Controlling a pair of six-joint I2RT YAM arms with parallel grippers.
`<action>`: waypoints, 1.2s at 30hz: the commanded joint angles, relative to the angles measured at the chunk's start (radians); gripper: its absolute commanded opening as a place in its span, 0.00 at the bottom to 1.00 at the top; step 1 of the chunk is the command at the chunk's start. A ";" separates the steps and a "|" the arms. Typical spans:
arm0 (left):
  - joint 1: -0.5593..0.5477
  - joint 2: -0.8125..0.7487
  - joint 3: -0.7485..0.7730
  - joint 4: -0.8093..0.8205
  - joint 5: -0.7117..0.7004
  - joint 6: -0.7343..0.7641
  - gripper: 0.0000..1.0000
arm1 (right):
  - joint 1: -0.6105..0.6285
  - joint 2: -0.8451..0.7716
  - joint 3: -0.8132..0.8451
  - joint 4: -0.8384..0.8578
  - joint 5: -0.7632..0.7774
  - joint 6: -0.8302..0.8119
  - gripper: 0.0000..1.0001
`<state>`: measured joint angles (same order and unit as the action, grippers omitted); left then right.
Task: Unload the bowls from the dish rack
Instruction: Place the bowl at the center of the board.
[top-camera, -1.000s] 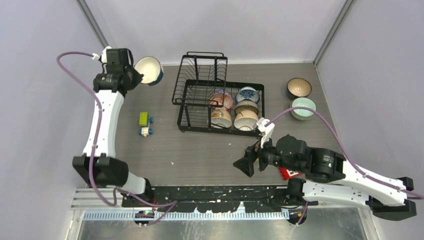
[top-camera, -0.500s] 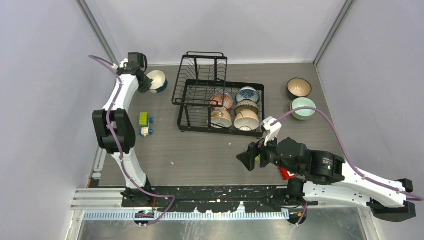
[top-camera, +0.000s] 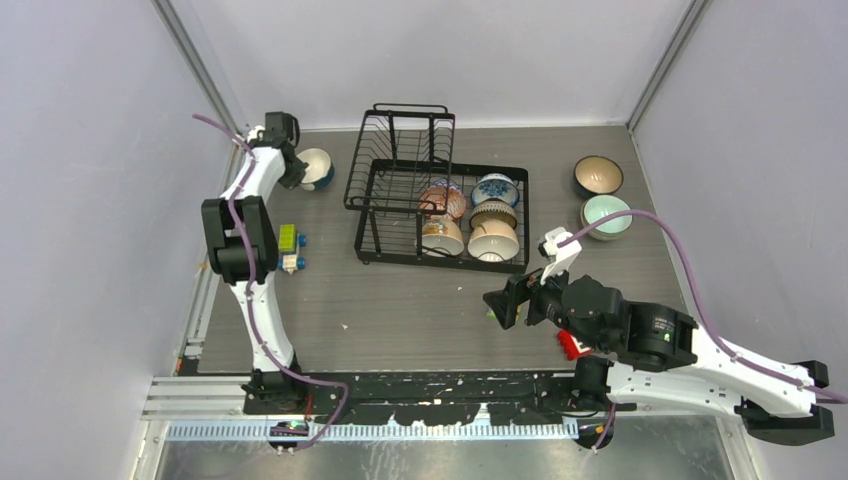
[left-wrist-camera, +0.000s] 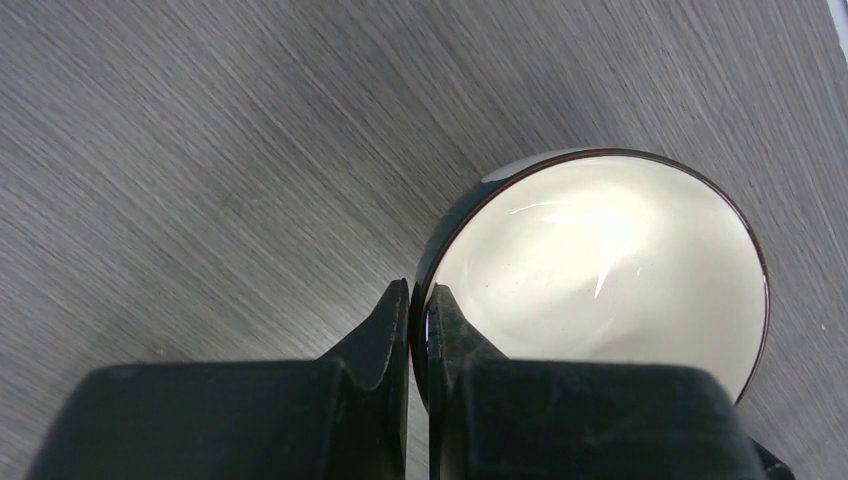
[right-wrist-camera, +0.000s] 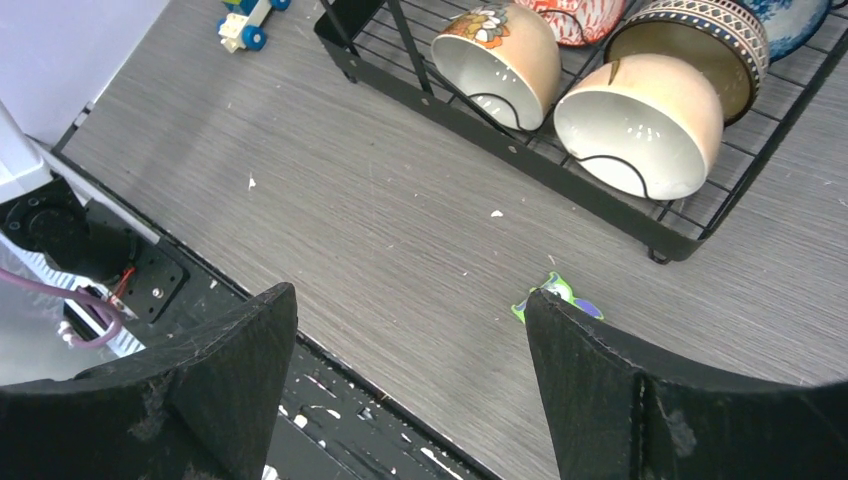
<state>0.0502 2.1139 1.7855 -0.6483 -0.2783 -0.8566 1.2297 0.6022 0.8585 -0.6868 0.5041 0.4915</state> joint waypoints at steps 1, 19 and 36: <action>0.015 -0.008 0.090 0.062 -0.033 0.008 0.00 | 0.006 0.001 0.030 0.022 0.066 -0.002 0.88; 0.014 0.043 0.055 0.121 -0.084 0.112 0.00 | 0.005 -0.002 0.034 0.013 0.129 -0.011 0.88; 0.013 0.070 0.034 0.101 -0.091 0.144 0.10 | 0.006 -0.036 0.040 -0.022 0.169 -0.013 0.88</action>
<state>0.0555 2.1914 1.8027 -0.6006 -0.3428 -0.7250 1.2297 0.5816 0.8604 -0.7208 0.6334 0.4801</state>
